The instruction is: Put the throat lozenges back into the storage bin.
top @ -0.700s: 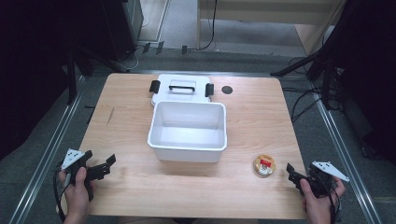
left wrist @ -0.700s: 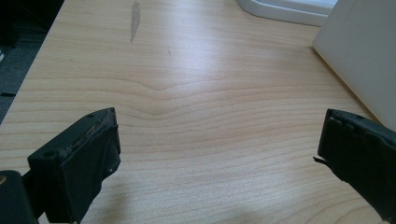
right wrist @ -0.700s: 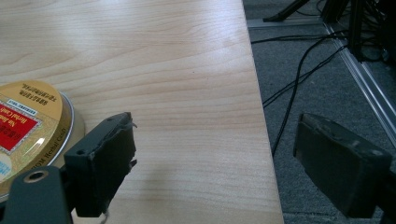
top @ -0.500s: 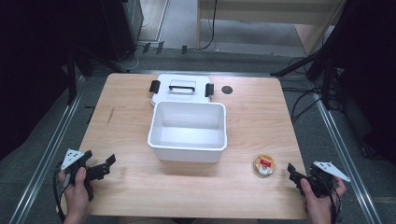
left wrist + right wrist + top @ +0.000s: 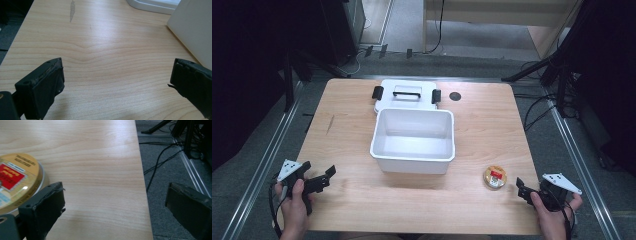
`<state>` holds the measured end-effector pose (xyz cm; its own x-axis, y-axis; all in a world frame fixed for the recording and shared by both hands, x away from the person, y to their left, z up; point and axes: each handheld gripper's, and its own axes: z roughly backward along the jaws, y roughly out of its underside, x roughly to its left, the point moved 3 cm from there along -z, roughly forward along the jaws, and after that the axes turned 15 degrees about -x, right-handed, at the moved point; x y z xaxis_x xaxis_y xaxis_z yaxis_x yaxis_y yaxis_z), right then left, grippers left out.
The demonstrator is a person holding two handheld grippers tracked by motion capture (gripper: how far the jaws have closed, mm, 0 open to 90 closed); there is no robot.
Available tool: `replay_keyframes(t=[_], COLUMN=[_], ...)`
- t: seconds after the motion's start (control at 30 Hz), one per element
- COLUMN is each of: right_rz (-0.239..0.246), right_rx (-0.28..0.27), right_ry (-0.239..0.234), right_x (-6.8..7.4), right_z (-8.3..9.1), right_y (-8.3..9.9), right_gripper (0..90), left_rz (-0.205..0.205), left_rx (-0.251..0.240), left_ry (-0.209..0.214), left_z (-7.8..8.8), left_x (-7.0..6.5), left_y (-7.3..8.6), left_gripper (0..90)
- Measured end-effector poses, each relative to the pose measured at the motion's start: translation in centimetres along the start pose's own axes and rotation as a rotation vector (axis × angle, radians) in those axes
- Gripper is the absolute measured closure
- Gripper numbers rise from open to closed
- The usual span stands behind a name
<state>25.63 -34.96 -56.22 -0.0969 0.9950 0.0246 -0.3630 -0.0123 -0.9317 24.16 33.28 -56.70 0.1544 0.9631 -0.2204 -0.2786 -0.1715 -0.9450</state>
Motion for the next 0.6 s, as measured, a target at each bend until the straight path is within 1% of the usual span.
replay_keyframes(t=[0.1, 0.17, 0.23, 0.27, 0.3, 0.33, 0.37, 0.47, 0.5, 0.53, 0.6], right_rz=[0.007, 0.008, 0.036, 0.036, 0.066, 0.066, 0.078, 0.080, 0.079, 0.079, 0.098], right_rx=[-0.019, -0.021, 0.003, 0.003, 0.025, 0.025, 0.033, 0.045, 0.058, 0.058, 0.078], right_ry=[-0.002, 0.000, 0.024, 0.024, 0.043, 0.043, 0.045, 0.036, 0.017, 0.017, 0.004], right_x=[0.4, 0.5, 0.8, 0.8, 1.0, 1.0, 1.3, 1.5, 1.8, 1.8, 2.1], right_z=[0.4, 0.5, 0.5, 0.5, 0.4, 0.4, 0.5, 0.6, 0.7, 0.7, 0.8], right_y=[-0.9, -1.1, -1.3, -1.3, -1.4, -1.4, -1.7, -2.1, -2.5, -2.5, -3.0], right_gripper=[2.4, 2.4, 2.4, 2.4, 2.4, 2.4, 2.5, 2.6, 2.7, 2.7, 2.8], left_rz=[0.001, 0.002, 0.002, 0.002, 0.001, 0.001, 0.001, 0.001, 0.002, 0.002, 0.002], left_rx=[-0.002, -0.002, -0.005, -0.005, -0.005, -0.005, -0.005, -0.007, -0.006, -0.007, -0.007], left_ry=[-0.001, -0.001, -0.004, -0.004, -0.003, -0.003, -0.003, -0.004, -0.002, -0.002, -0.002], left_z=[0.0, 0.0, 0.0, 0.0, 0.0, 0.0, 0.1, 0.1, 0.1, 0.1, 0.1], left_x=[0.0, 0.0, 0.0, 0.0, 0.0, 0.0, 0.0, 0.0, 0.0, 0.0, 0.0], left_y=[0.0, 0.0, 0.0, 0.0, 0.0, 0.0, 0.0, 0.0, 0.0, 0.0, 0.0], left_gripper=[0.0, 0.0, 0.0, 0.0, 0.0, 0.0, 0.0, 0.0, 0.0, 0.0, 0.0])
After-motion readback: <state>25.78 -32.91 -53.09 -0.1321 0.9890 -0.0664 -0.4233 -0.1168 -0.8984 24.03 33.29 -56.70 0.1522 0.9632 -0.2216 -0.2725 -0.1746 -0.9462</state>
